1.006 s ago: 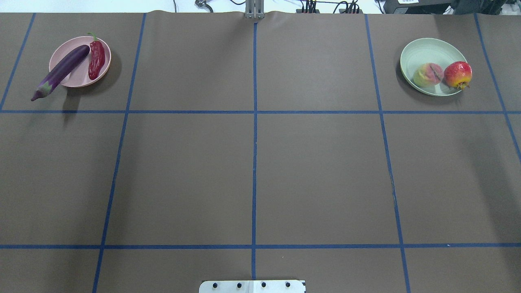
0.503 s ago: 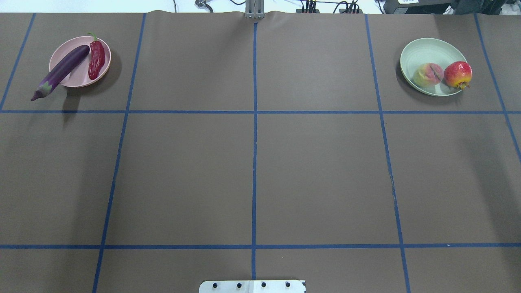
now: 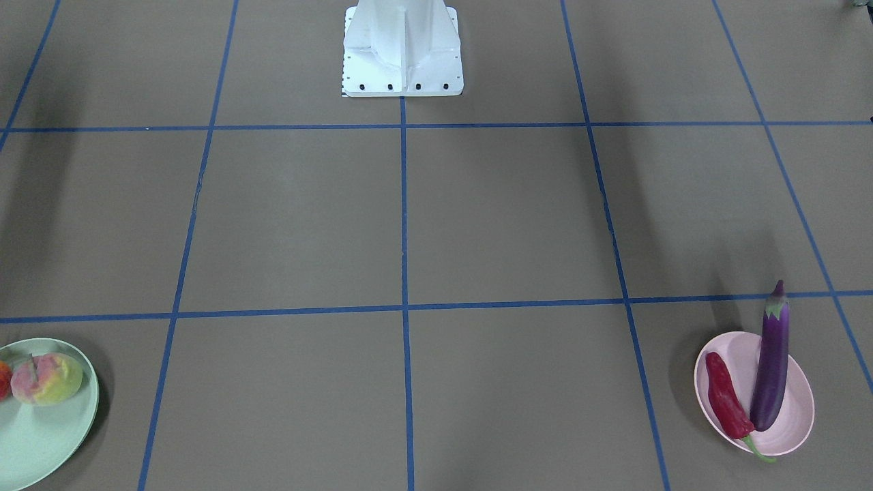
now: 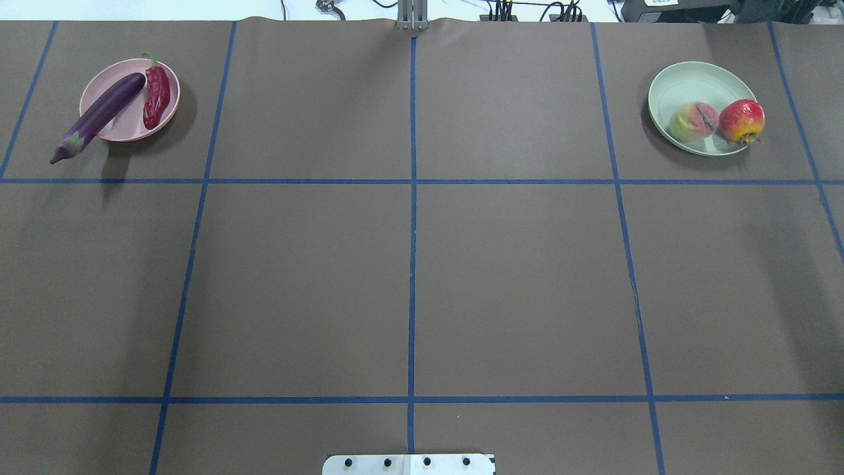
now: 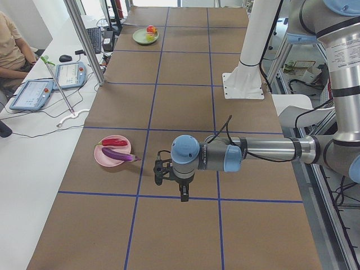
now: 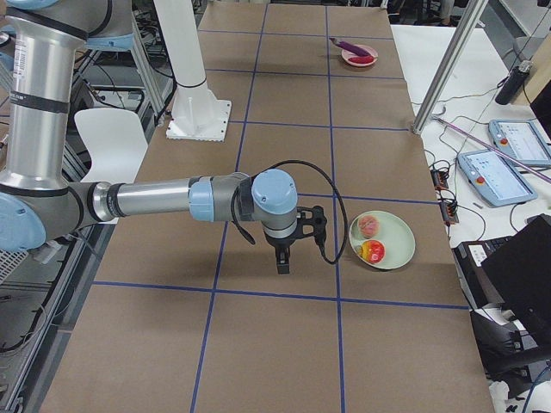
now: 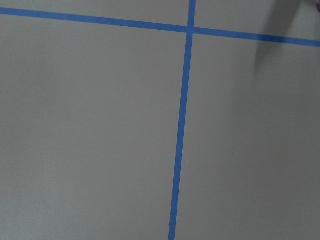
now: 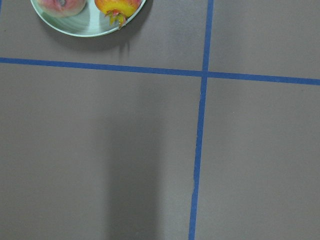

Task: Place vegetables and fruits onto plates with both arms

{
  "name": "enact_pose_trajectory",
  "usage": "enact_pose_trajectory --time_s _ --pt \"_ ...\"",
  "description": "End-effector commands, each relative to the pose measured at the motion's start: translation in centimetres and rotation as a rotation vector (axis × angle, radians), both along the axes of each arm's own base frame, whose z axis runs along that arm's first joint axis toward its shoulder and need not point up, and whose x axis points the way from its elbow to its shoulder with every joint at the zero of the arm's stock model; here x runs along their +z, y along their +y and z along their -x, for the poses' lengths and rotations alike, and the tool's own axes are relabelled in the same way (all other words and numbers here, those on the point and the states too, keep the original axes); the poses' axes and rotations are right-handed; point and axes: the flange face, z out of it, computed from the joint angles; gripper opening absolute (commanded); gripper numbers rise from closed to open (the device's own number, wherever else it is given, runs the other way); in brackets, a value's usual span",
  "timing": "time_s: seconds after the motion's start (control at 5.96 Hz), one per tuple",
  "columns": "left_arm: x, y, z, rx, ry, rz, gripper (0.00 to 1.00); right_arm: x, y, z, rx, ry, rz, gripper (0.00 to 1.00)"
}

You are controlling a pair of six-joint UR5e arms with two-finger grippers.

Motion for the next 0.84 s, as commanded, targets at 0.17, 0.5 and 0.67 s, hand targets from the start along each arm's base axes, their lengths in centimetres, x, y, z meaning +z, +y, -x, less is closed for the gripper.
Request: enact_pose_trajectory --time_s 0.17,0.5,0.67 --pt "-0.39 0.1 -0.06 0.002 0.0 -0.007 1.0 -0.59 0.02 0.42 -0.006 -0.069 -0.006 1.0" --pt "-0.39 0.1 -0.06 0.002 0.0 -0.007 1.0 -0.63 0.02 0.45 -0.005 -0.074 -0.005 1.0" --pt "-0.39 0.1 -0.06 0.002 0.0 -0.007 1.0 -1.21 0.04 0.86 -0.011 -0.151 -0.008 1.0"
